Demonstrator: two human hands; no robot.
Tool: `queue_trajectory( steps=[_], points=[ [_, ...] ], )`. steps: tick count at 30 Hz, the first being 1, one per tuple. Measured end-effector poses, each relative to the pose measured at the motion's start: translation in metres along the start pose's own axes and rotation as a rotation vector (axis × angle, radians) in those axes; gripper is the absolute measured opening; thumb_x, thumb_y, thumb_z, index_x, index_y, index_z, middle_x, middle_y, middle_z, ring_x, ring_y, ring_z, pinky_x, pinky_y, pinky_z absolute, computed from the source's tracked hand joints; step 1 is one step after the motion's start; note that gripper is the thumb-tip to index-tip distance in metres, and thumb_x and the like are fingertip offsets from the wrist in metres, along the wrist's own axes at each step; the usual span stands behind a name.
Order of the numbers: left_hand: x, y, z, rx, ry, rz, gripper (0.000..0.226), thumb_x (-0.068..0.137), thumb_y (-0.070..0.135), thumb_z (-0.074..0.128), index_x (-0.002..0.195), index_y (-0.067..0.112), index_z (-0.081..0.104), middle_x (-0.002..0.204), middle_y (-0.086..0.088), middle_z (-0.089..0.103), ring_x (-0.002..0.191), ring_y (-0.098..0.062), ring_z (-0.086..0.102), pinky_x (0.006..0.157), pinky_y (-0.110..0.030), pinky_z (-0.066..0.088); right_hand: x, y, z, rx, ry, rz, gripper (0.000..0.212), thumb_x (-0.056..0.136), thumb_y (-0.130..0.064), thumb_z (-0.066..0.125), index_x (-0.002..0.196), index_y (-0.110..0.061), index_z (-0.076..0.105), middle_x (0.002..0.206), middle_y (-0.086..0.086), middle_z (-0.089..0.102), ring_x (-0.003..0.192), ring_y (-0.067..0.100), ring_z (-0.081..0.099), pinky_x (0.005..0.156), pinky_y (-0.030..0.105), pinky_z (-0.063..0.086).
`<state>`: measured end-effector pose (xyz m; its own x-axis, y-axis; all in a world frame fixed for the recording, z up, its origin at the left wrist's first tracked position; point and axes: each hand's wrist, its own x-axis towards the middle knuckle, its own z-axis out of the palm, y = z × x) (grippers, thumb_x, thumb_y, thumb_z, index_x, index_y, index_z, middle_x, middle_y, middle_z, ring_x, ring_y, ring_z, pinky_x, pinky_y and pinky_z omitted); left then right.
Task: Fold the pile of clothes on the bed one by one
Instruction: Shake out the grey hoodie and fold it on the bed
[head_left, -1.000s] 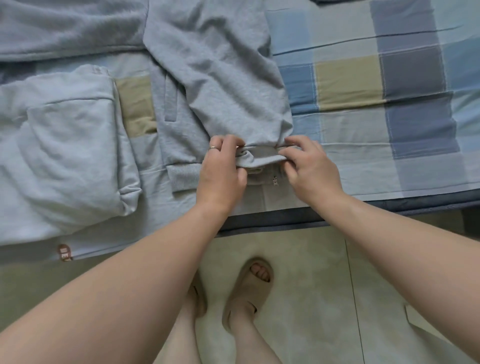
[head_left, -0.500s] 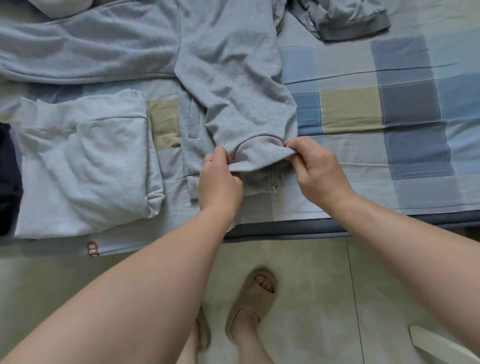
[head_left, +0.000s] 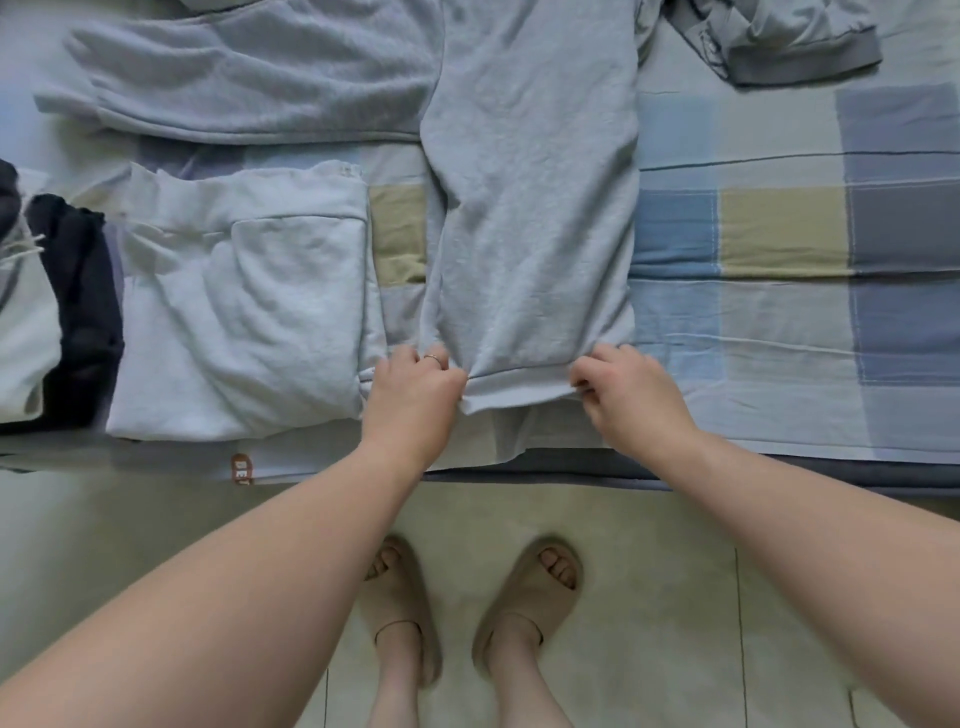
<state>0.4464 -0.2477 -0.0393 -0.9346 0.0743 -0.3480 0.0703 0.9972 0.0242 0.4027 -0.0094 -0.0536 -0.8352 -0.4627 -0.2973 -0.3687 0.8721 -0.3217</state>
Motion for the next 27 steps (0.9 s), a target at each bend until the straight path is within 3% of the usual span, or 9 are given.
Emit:
queue_trajectory(
  steps=[4, 6, 8, 11, 13, 17, 21, 24, 27],
  points=[
    [0.013, 0.009, 0.014, -0.145, -0.322, -0.02, 0.037, 0.093, 0.008, 0.05, 0.124, 0.025, 0.061, 0.127, -0.004, 0.053, 0.119, -0.032, 0.049, 0.092, -0.041, 0.042, 0.018, -0.001, -0.006, -0.057, -0.231, 0.141, 0.021, 0.095, -0.015, 0.054, 0.108, -0.023, 0.07, 0.111, 0.003, 0.062, 0.106, 0.032, 0.059, 0.081, 0.036, 0.044],
    [0.018, 0.01, 0.015, -0.233, -0.394, -0.014, 0.032, 0.095, 0.02, 0.051, 0.123, 0.029, 0.063, 0.13, -0.002, 0.054, 0.124, -0.03, 0.051, 0.098, -0.043, 0.044, 0.023, 0.0, -0.017, -0.019, -0.345, 0.159, 0.023, 0.096, -0.02, 0.055, 0.112, -0.027, 0.071, 0.114, 0.0, 0.066, 0.108, 0.029, 0.06, 0.086, 0.036, 0.049],
    [0.023, 0.006, 0.011, -0.308, -0.312, -0.044, 0.021, 0.096, 0.032, 0.051, 0.11, 0.027, 0.065, 0.123, -0.002, 0.059, 0.118, -0.028, 0.056, 0.096, -0.043, 0.047, 0.026, 0.001, -0.029, 0.07, -0.359, 0.156, 0.021, 0.095, -0.027, 0.056, 0.109, -0.028, 0.071, 0.108, -0.004, 0.07, 0.105, 0.024, 0.063, 0.087, 0.037, 0.052],
    [0.044, -0.002, 0.003, -0.505, -0.095, -0.166, 0.013, 0.095, 0.033, 0.054, 0.097, 0.019, 0.054, 0.111, -0.008, 0.058, 0.106, -0.03, 0.056, 0.091, -0.044, 0.047, 0.036, -0.001, -0.041, 0.255, -0.207, 0.158, 0.019, 0.095, -0.028, 0.058, 0.109, -0.027, 0.071, 0.101, -0.006, 0.071, 0.098, 0.019, 0.064, 0.086, 0.039, 0.053],
    [0.065, -0.008, -0.003, -0.669, -0.035, -0.294, 0.021, 0.095, 0.03, 0.055, 0.11, 0.015, 0.054, 0.117, -0.007, 0.053, 0.11, -0.028, 0.053, 0.093, -0.038, 0.044, 0.046, -0.004, -0.044, 0.317, -0.097, 0.13, 0.027, 0.096, -0.024, 0.059, 0.122, -0.023, 0.067, 0.107, -0.006, 0.068, 0.103, 0.018, 0.06, 0.092, 0.041, 0.05],
    [0.118, -0.018, -0.017, -0.95, -0.024, -0.484, 0.051, 0.093, 0.031, 0.065, 0.137, 0.013, 0.047, 0.134, -0.006, 0.053, 0.122, -0.023, 0.053, 0.093, -0.027, 0.038, 0.083, -0.01, -0.047, 0.306, -0.019, 0.102, 0.055, 0.094, -0.021, 0.059, 0.147, -0.023, 0.047, 0.138, 0.001, 0.054, 0.128, 0.027, 0.046, 0.11, 0.048, 0.037],
    [0.168, -0.033, -0.025, -1.167, -0.071, -0.67, 0.068, 0.086, 0.035, 0.075, 0.141, 0.012, 0.042, 0.137, -0.006, 0.055, 0.123, -0.025, 0.057, 0.104, -0.037, 0.046, 0.128, -0.01, -0.043, 0.119, -0.053, 0.142, 0.073, 0.093, -0.03, 0.06, 0.158, -0.033, 0.026, 0.166, 0.0, 0.021, 0.152, 0.029, 0.016, 0.122, 0.048, 0.019],
    [0.187, -0.043, -0.025, -1.203, -0.091, -0.659, 0.034, 0.088, 0.029, 0.073, 0.114, 0.014, 0.057, 0.105, 0.0, 0.065, 0.101, -0.023, 0.064, 0.085, -0.033, 0.052, 0.146, -0.009, -0.03, 0.034, -0.127, 0.181, 0.078, 0.095, -0.039, 0.057, 0.159, -0.041, 0.013, 0.17, 0.0, -0.004, 0.155, 0.031, -0.002, 0.123, 0.048, 0.008],
    [0.19, -0.065, -0.02, -1.022, -0.107, -0.63, 0.018, 0.096, 0.024, 0.063, 0.107, 0.013, 0.054, 0.097, 0.0, 0.058, 0.085, -0.019, 0.053, 0.061, -0.025, 0.037, 0.156, -0.014, -0.013, 0.075, -0.443, 0.292, 0.078, 0.097, -0.051, 0.053, 0.159, -0.042, 0.007, 0.169, -0.001, -0.013, 0.156, 0.026, -0.005, 0.123, 0.048, 0.006]
  ],
)
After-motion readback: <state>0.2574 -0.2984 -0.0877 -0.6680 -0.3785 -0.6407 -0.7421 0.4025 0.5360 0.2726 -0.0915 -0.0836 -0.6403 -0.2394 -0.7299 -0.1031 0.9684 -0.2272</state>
